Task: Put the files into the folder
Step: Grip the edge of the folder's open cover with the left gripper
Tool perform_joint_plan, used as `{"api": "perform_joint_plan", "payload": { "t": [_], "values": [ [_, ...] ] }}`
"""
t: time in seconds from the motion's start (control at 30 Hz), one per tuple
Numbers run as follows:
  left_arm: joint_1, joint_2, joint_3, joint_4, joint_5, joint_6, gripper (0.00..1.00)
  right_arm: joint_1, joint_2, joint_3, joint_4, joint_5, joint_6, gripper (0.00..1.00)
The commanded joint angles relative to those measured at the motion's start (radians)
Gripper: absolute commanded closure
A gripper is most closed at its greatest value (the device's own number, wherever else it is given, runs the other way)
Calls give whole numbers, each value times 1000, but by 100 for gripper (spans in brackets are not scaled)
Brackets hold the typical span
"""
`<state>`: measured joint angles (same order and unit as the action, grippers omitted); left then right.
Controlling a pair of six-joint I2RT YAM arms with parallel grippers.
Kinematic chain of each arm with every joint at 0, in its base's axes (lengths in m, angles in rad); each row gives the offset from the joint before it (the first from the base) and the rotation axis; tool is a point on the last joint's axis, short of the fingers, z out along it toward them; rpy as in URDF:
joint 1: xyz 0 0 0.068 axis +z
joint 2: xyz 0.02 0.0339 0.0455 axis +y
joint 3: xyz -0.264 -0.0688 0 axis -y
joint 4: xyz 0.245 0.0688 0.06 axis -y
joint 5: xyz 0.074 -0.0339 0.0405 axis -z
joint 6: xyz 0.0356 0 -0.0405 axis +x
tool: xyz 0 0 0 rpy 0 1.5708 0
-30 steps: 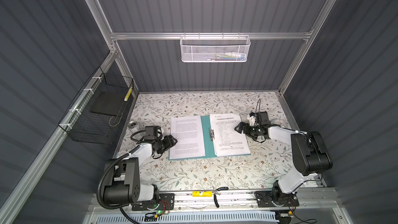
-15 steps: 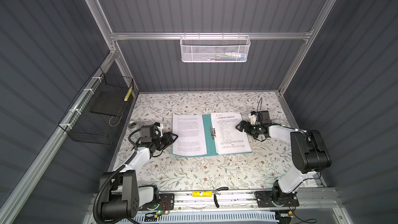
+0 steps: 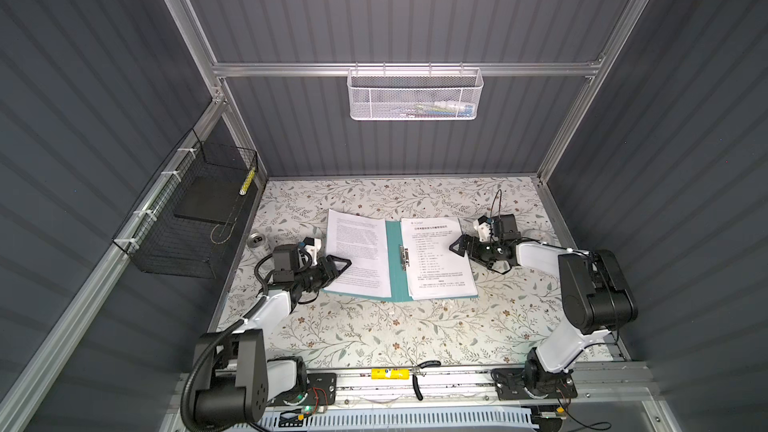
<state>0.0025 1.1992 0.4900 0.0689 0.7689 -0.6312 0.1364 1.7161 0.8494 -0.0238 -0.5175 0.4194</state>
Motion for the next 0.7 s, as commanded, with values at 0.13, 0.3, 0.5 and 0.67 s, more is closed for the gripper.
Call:
{"api": "perform_joint_plan", "payload": {
  "t": [0.13, 0.3, 0.5, 0.67],
  "values": [
    [-10, -99, 128, -116, 37, 20, 32, 9, 25, -33, -75, -23, 15, 4],
    [-40, -98, 171, -105, 38, -4, 31, 11, 22, -36, -68, -18, 16, 4],
    [-103, -129, 244, -156, -5, -16, 31, 11, 16, -42, -58, -13, 19, 4],
    [-198, -132, 280, -150, -57, -57, 31, 12, 13, -45, -52, -7, 20, 4]
  ]
}}
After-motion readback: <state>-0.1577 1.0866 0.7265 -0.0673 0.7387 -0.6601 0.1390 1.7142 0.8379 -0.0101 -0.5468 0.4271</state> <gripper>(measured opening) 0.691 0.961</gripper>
